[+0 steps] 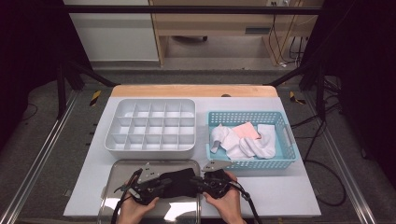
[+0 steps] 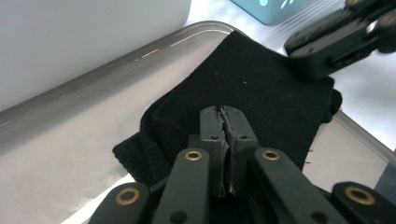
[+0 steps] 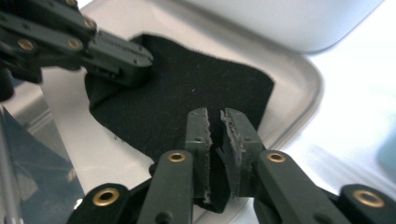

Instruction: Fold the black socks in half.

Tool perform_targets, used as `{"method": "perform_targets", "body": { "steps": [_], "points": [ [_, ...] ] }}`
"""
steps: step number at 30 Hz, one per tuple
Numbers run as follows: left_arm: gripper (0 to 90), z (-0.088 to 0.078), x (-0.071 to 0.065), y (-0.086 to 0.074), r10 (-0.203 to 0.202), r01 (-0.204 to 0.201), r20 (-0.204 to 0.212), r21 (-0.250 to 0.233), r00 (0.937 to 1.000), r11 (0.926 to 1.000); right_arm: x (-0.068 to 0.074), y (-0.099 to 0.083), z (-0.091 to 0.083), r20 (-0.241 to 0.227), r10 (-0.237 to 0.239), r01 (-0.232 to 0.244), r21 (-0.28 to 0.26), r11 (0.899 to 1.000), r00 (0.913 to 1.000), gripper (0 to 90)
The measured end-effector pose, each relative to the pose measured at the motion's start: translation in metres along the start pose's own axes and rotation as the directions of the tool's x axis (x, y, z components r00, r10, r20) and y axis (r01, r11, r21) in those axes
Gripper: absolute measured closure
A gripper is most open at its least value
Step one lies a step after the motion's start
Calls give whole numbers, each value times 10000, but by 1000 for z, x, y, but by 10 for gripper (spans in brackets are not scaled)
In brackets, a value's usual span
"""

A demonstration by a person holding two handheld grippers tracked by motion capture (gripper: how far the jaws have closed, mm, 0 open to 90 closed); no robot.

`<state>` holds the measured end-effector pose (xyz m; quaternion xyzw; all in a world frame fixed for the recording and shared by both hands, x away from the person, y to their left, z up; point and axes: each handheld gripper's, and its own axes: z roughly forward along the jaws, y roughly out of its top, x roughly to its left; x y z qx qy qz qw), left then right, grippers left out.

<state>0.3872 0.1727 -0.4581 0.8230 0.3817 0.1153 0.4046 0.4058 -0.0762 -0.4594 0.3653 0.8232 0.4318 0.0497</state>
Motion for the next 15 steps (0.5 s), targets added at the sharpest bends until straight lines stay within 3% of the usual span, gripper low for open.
{"method": "perform_targets", "body": {
  "steps": [3, 6, 9, 15],
  "points": [
    [850, -4, -5, 8, -23, 31, 259, -290, 9997, 9996, -1, 0, -8, 107, 129, -125, -342, 9993, 9999, 696],
    [861, -1, -15, 15, 455, -450, 138, -369, 9989, 9983, -2, -5, -8, 151, 313, -309, -283, 9991, 9994, 640],
    [888, 8, -23, 16, 636, -634, 82, -225, 9979, 9977, -3, -11, -5, 77, 396, -395, -119, 9991, 9992, 594],
    [891, 22, -20, 10, 417, -413, -183, 212, 9990, 9989, -3, -16, -1, -5, 483, -483, 110, 9988, 9988, 570]
  ]
}}
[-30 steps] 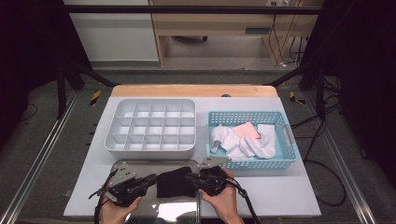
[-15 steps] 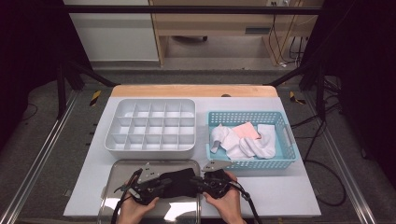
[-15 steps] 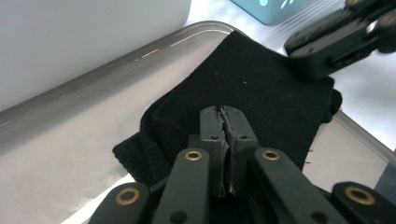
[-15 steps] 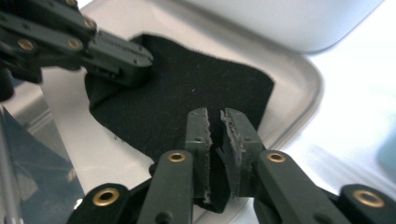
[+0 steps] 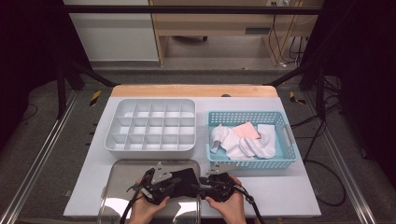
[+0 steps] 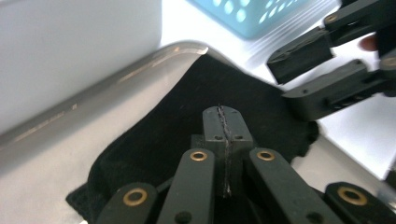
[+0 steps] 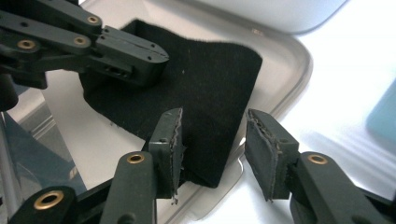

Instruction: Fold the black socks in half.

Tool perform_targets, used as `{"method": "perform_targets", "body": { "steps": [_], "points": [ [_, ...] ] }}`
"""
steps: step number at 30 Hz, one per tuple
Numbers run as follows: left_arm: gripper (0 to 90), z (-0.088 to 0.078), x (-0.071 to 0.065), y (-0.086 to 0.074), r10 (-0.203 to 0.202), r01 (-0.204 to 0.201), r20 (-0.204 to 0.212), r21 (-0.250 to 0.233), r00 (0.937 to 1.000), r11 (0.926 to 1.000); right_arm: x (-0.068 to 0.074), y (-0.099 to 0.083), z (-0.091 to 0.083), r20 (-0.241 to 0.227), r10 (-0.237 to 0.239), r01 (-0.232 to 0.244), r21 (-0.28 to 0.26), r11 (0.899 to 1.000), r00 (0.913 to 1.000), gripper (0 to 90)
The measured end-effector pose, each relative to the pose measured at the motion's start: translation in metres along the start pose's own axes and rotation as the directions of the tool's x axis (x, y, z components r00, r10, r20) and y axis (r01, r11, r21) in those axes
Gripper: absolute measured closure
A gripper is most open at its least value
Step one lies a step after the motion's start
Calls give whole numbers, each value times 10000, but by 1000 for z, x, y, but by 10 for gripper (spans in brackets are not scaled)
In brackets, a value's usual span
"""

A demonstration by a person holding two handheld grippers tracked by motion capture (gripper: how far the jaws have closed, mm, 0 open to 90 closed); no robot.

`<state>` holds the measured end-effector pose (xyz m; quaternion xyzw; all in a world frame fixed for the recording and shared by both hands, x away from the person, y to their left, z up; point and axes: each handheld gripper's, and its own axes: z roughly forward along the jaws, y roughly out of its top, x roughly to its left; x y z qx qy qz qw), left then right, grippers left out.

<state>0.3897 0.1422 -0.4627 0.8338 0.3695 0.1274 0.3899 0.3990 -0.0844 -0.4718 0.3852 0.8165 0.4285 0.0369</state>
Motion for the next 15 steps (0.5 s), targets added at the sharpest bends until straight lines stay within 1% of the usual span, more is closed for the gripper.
{"method": "perform_targets", "body": {
  "steps": [2, 5, 9, 11, 13, 15],
  "points": [
    [891, 3, 2, -4, -174, 174, 26, 60, 9998, 9998, 1, -1, 2, -23, 14, -14, 84, 10000, 10000, 589],
    [891, 3, 3, -4, -239, 239, 26, 56, 9997, 9997, 3, -2, 4, -144, -48, 50, 134, 9999, 9999, 651],
    [891, 5, 1, -4, -186, 187, -105, 78, 9998, 9998, 4, -3, 7, -468, 148, -141, 158, 9998, 9988, 780],
    [891, 5, 1, -4, -240, 241, -76, 74, 9997, 9997, 4, -1, 4, -431, 103, -97, 131, 9999, 9990, 836],
    [891, 5, 1, -3, -245, 246, -58, 93, 9997, 9997, 5, 3, 0, -466, 181, -180, 28, 9998, 9988, 851],
    [891, 5, 0, -2, -274, 274, -54, 101, 9996, 9996, 7, 8, -5, -513, 99, -108, -189, 9998, 9986, 856]
  ]
}}
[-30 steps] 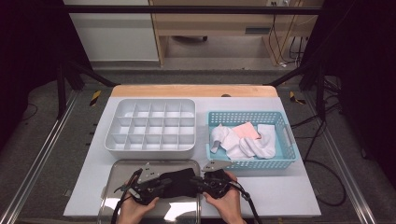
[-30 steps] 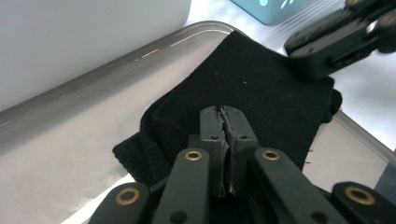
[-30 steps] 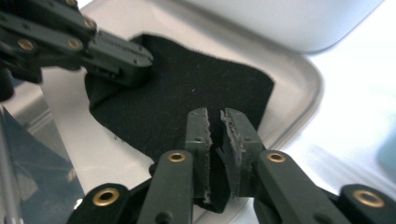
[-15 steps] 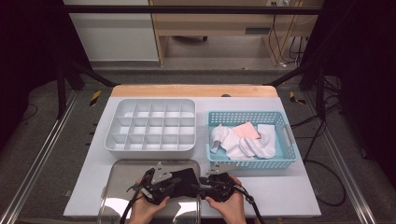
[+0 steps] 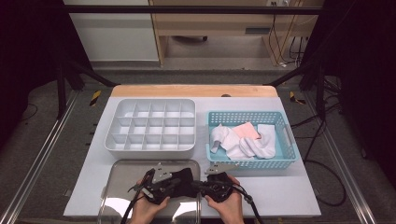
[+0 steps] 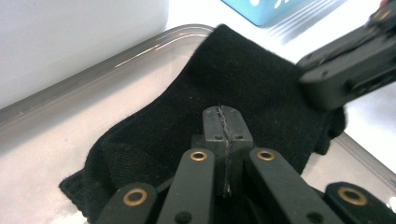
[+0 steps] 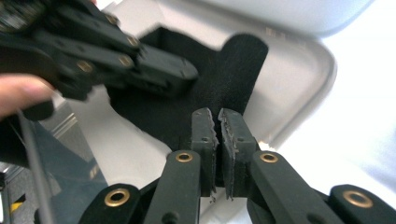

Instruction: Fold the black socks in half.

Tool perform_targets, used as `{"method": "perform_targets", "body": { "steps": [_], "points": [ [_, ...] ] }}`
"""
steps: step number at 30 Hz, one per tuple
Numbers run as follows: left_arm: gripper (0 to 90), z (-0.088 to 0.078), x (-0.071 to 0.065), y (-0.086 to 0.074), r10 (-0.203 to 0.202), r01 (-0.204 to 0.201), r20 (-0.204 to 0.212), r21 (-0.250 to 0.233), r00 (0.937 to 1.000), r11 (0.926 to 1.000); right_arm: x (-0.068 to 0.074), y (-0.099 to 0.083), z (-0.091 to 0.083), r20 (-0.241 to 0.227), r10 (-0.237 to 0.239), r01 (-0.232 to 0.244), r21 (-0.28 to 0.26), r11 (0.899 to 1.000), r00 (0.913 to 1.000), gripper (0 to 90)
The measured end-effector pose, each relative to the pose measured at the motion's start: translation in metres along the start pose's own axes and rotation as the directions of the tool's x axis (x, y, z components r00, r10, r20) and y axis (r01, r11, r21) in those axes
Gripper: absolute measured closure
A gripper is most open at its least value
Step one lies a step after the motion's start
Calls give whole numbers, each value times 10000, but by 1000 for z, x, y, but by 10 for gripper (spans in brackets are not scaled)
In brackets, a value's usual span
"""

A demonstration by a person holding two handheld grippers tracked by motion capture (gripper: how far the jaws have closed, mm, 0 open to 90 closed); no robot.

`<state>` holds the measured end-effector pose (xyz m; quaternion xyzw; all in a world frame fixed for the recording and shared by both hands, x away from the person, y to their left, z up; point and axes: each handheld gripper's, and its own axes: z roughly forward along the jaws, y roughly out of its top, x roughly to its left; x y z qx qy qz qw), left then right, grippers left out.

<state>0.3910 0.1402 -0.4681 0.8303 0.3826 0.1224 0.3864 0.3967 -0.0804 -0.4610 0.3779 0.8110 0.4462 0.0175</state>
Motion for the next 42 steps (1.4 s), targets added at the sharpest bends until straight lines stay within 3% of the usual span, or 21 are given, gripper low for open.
{"method": "perform_targets", "body": {
  "steps": [6, 10, 14, 19, 23, 29, 37, 42],
  "points": [
    [889, 0, 0, 1, -66, 67, 51, -86, 10000, 9999, 8, 10, -3, -270, -296, 290, -230, 9993, 9992, 855],
    [885, -17, 6, 3, -280, 282, 43, -632, 9996, 9976, 6, 10, -4, -194, -271, 266, -274, 9993, 9994, 855],
    [853, -41, 17, 1, -442, 370, -584, -1180, 9973, 9923, 3, 8, -5, -100, -206, 203, -279, 9994, 9997, 856],
    [848, -57, 30, -19, -849, 749, -962, -1027, 9917, 9919, 1, 7, -7, -7, -191, 191, -291, 9994, 9998, 856],
    [864, -53, 36, -37, -1110, 1074, -756, -510, 9909, 9929, 1, 8, -7, 8, -195, 195, -280, 9994, 9998, 857],
    [885, -43, 32, -41, -1031, 1027, -273, -159, 9943, 9946, 6, 12, -8, 5, -454, 453, -309, 9985, 9990, 857],
    [886, -39, 26, -42, -849, 846, -174, -204, 9962, 9962, 17, 20, 1, -274, -726, 721, -196, 9972, 9970, 857],
    [886, -37, 23, -41, -776, 775, -43, -206, 9970, 9968, 30, 28, 11, -620, -1149, 1151, 0, 9934, 9914, 857]
  ]
}}
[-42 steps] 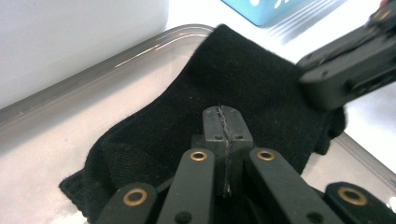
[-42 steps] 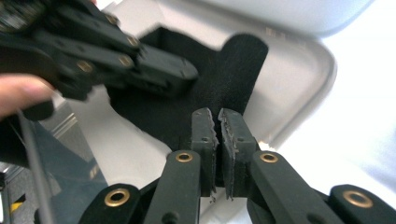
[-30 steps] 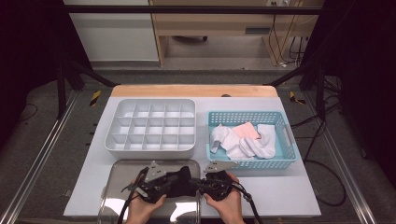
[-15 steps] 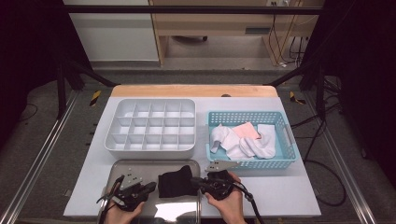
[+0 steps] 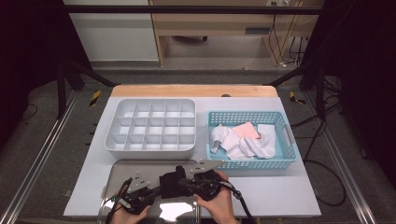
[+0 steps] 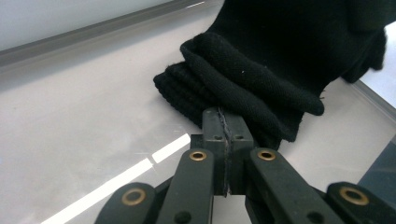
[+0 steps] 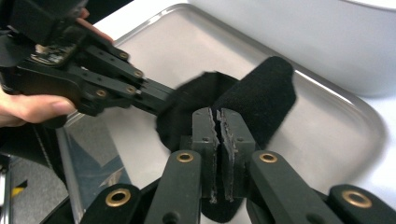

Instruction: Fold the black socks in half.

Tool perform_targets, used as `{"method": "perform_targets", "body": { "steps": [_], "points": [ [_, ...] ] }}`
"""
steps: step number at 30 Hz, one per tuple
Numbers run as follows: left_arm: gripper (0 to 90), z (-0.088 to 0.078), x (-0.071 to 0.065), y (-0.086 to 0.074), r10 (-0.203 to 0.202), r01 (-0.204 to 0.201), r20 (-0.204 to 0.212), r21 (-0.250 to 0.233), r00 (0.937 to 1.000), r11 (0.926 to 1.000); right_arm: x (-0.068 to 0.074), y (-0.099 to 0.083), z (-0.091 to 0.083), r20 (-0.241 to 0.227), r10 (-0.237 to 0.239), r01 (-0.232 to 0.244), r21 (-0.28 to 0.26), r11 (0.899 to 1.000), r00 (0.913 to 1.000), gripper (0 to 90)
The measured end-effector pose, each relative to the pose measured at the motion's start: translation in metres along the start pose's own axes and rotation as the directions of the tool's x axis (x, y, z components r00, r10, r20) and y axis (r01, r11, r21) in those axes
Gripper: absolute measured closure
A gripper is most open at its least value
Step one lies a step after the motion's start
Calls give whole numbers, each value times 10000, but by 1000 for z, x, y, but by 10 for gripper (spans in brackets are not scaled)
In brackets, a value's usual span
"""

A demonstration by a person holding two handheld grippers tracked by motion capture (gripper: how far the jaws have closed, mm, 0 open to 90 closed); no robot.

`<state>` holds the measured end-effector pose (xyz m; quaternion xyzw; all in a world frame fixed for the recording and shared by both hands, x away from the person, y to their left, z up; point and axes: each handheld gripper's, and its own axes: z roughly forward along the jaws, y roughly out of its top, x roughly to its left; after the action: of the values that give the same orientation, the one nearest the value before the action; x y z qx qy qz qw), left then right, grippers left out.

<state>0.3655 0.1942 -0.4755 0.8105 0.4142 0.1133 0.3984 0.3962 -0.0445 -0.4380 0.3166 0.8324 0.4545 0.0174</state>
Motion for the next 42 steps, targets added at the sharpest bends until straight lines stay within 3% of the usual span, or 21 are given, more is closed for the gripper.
{"method": "perform_targets", "body": {
  "steps": [9, 17, 21, 26, 29, 33, 39, 42],
  "points": [
    [883, 1, 0, 0, -33, 32, 187, 7, 9998, 10000, 12, 3, 25, -490, -383, 412, 593, 9974, 9981, 856],
    [848, -20, 21, 12, -587, 593, 94, -1037, 9982, 9928, 14, 1, 35, -613, -516, 568, 855, 9947, 9968, 847],
    [800, -23, 23, 22, -407, 414, 88, -1277, 9991, 9910, 15, 0, 41, -654, -497, 559, 972, 9937, 9966, 842],
    [674, -18, 14, 38, 0, 29, 190, -1530, 9998, 9882, 16, -1, 42, -579, -527, 581, 969, 9936, 9969, 840],
    [604, -9, 7, 47, 319, -290, 192, -1386, 9993, 9899, 17, -1, 43, -539, -581, 631, 970, 9933, 9969, 839],
    [583, 3, 6, 50, 374, -382, -92, -964, 9993, 9946, 17, -2, 42, -539, -644, 693, 946, 9931, 9965, 838],
    [584, 5, 15, 38, 29, -48, -262, -741, 9997, 9972, 17, -1, 39, -580, -687, 747, 1082, 9913, 9960, 823],
    [584, 1, 19, 27, -358, 351, -77, -715, 9993, 9968, 16, -1, 34, -443, -815, 863, 1220, 9888, 9957, 802]
  ]
}}
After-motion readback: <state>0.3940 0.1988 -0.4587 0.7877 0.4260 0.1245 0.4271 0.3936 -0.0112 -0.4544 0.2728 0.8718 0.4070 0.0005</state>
